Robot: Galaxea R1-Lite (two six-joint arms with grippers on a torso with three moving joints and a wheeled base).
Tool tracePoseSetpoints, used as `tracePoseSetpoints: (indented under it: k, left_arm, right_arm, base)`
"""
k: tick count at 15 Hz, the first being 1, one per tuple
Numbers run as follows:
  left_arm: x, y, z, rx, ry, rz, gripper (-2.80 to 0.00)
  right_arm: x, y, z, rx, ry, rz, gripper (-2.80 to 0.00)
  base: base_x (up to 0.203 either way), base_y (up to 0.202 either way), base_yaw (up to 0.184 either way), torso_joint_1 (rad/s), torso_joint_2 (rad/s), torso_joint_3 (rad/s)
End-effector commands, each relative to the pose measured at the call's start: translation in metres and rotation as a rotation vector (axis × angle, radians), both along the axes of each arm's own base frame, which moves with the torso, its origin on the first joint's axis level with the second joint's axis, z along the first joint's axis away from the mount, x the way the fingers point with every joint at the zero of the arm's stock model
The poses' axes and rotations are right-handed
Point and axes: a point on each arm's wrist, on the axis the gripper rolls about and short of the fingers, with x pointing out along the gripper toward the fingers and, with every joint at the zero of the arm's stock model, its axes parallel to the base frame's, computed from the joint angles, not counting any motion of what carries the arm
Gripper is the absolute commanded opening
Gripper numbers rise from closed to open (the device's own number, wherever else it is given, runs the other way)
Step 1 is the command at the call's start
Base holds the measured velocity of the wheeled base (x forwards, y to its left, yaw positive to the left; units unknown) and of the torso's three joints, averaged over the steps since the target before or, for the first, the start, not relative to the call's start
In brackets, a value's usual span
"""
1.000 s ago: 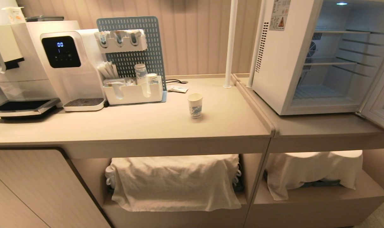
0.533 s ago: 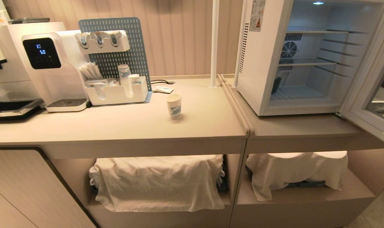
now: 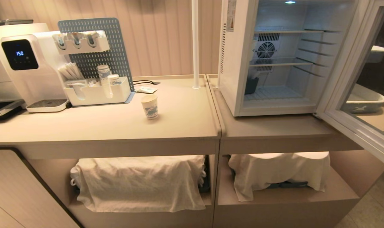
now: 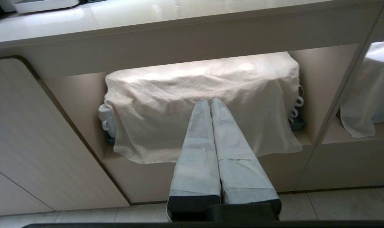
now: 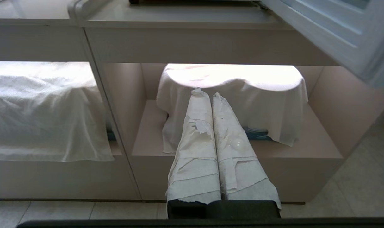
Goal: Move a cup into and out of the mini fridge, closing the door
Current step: Close the freezer door
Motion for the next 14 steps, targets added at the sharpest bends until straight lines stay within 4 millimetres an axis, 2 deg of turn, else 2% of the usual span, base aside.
tracePoseSetpoints:
  k: [1,14]
  left_arm:
    - [0.0001,0.0000,-0.0001,0.000,0.002,0.001,-2.80]
    - [0.0001,0.0000,-0.0002,-0.001,0.004,0.001,-2.80]
  right_arm:
    - [0.0000,0.0000,0.0001,-0.001,-0.001,0.001,-2.80]
    - [0.0000,0.0000,0.0001,-0.001,-0.001,0.001,-2.80]
  base:
    - [0.000,-0.197,-0.002,-0.001,0.00,0.010]
    - [0.000,-0.194,0.001,0.002,0.00,0.003]
